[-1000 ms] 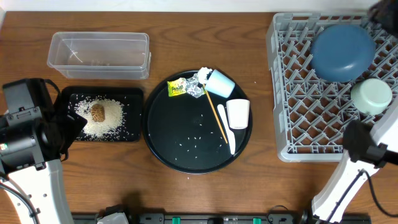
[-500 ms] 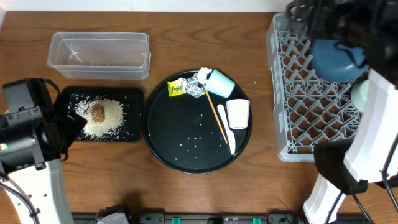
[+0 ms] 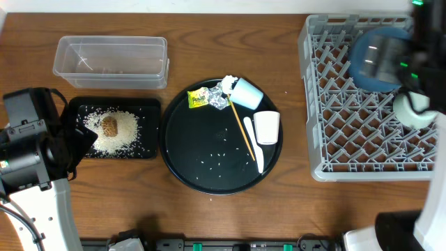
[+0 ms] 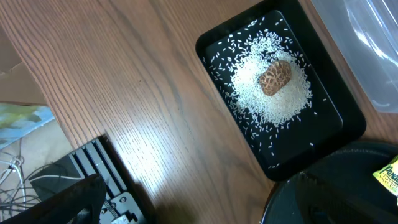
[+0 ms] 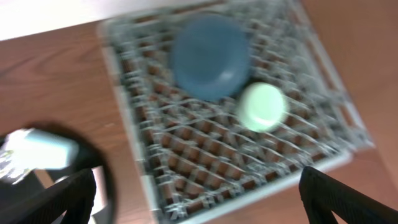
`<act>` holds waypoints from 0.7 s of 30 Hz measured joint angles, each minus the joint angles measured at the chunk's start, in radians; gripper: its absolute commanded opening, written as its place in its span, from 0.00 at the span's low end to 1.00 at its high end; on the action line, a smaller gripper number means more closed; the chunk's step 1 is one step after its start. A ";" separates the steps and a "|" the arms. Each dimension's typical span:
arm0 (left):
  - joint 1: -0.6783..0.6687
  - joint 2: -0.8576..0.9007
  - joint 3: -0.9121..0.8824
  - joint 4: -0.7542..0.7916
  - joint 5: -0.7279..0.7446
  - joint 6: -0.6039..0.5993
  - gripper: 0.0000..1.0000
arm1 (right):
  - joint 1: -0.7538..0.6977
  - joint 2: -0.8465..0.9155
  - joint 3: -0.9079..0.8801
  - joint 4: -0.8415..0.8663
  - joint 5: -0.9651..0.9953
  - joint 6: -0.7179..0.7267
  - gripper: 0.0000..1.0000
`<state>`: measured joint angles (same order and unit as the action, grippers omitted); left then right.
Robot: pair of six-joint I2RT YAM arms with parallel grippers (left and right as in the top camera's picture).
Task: Sort waste into correct bins and load items into the dishwasher rack
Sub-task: 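Raise the right gripper and hold it above the rack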
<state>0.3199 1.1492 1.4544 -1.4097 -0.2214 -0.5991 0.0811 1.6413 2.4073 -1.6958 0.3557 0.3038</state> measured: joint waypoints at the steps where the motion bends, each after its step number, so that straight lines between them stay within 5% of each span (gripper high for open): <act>1: 0.000 0.000 0.000 0.000 0.000 0.000 0.98 | -0.034 -0.013 -0.020 0.000 0.004 0.000 0.99; 21: 0.000 0.000 0.000 0.000 0.000 0.000 0.98 | -0.136 0.002 -0.275 0.002 -0.617 -0.064 0.99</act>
<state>0.3199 1.1492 1.4544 -1.4097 -0.2211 -0.5991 -0.0551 1.6428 2.1323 -1.6943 -0.2611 0.2401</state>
